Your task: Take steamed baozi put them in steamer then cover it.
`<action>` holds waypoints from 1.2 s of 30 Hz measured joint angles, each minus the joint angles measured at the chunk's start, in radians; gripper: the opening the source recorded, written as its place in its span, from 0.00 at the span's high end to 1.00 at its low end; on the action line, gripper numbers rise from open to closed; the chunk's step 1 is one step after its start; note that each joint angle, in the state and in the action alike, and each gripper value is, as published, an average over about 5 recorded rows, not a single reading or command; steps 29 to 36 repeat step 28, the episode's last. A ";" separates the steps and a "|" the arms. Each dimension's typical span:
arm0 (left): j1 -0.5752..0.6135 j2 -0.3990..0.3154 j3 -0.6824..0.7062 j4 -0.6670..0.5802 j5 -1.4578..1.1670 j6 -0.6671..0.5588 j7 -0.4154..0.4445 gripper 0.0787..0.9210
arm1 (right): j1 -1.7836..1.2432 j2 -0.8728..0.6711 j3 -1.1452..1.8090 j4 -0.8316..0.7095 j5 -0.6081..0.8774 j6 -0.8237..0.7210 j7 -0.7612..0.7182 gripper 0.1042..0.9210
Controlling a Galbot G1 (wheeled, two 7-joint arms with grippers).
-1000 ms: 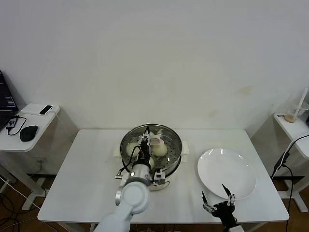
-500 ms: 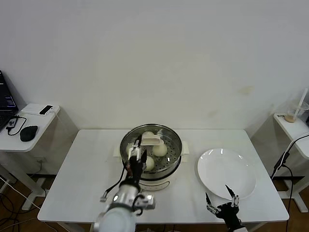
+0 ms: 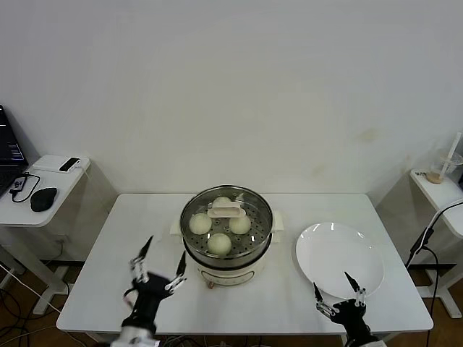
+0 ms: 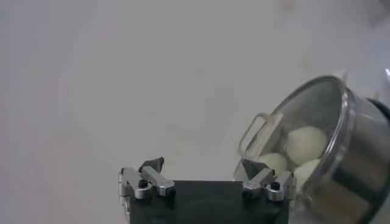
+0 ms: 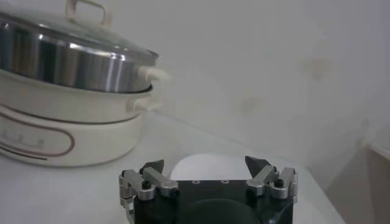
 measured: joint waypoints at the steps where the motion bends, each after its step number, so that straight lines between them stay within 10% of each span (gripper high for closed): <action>1: 0.022 -0.002 -0.014 0.006 -0.056 -0.021 -0.014 0.12 | -0.004 -0.009 -0.002 0.002 0.019 0.002 0.003 0.12; 36: 0.271 -0.051 -0.119 0.034 -0.582 -0.184 -0.137 0.12 | -0.189 -0.169 -0.069 0.108 0.271 -0.027 0.155 0.12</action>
